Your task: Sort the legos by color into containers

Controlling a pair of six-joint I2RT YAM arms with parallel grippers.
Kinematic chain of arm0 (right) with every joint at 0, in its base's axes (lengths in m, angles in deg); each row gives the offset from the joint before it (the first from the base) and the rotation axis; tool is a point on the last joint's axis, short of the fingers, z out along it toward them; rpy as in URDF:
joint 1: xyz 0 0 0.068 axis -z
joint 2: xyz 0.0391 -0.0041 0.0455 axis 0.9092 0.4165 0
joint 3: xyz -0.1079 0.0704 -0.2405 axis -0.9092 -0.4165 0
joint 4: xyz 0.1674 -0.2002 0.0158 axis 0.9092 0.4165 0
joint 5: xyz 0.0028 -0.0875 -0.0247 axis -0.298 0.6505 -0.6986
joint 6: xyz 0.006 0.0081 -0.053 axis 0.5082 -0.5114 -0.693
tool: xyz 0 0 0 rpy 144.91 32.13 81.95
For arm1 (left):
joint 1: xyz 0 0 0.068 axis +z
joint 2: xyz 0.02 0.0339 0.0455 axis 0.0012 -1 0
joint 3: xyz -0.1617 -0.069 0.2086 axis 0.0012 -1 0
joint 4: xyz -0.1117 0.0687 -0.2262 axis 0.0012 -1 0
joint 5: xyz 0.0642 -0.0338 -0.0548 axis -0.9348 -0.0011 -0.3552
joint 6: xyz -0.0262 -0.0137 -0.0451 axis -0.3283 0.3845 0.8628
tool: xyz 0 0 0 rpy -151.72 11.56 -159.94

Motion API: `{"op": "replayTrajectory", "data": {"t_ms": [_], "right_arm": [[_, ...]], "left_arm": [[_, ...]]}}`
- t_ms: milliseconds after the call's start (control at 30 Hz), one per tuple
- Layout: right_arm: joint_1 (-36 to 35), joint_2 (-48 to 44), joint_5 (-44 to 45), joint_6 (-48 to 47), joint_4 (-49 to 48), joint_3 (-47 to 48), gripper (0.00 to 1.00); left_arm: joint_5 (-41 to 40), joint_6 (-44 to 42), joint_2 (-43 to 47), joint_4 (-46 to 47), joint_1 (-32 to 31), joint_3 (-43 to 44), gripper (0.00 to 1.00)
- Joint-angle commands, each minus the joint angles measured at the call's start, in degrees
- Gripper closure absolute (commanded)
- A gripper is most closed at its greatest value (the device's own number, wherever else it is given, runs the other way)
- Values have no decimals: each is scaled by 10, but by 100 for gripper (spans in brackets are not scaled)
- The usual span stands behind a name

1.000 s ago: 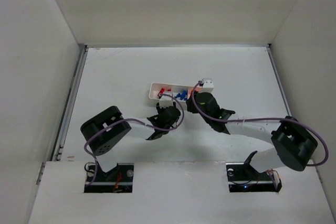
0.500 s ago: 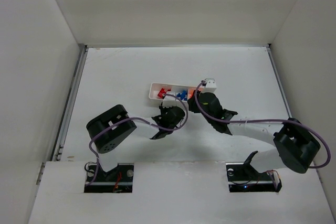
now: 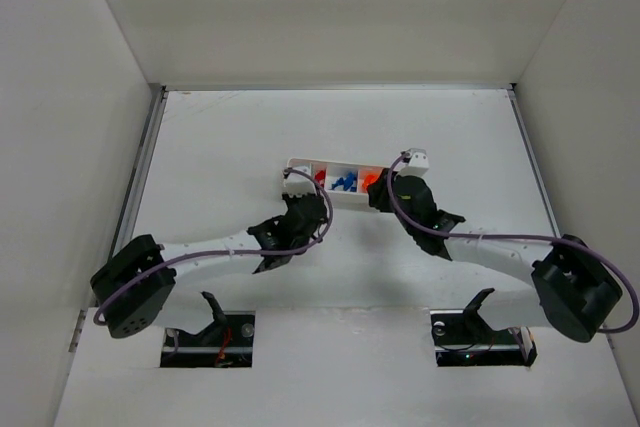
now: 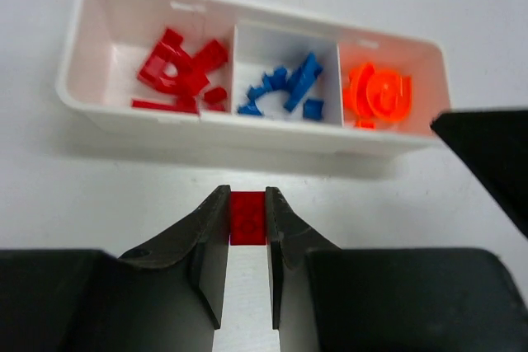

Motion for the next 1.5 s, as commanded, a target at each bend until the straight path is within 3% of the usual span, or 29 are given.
{"op": "replayTrajectory", "data": {"t_ms": [0, 200, 433, 567, 767, 867, 1100, 1467], "right_arm": [[3, -14, 1, 8, -38, -4, 55], [2, -26, 1, 8, -38, -8, 55], [1, -21, -1, 8, -38, -5, 55], [1, -15, 0, 6, -38, -3, 55], [1, -26, 2, 8, -39, -9, 54], [3, -29, 5, 9, -42, -14, 54], [8, -28, 20, 10, -48, -20, 44], [19, -57, 69, 10, -56, -40, 34]], "left_arm": [[12, -36, 5, -3, 47, 27, 84], [67, -79, -61, 61, 132, 74, 81], [90, -110, -133, 72, 166, 123, 70], [87, -111, -131, 70, 177, 123, 49], [76, -116, -55, 60, 179, 95, 24], [68, -108, -4, 50, 182, 61, 0], [58, -46, 110, -12, 213, -19, 0], [147, 117, 228, -106, 352, -130, 0]]}}
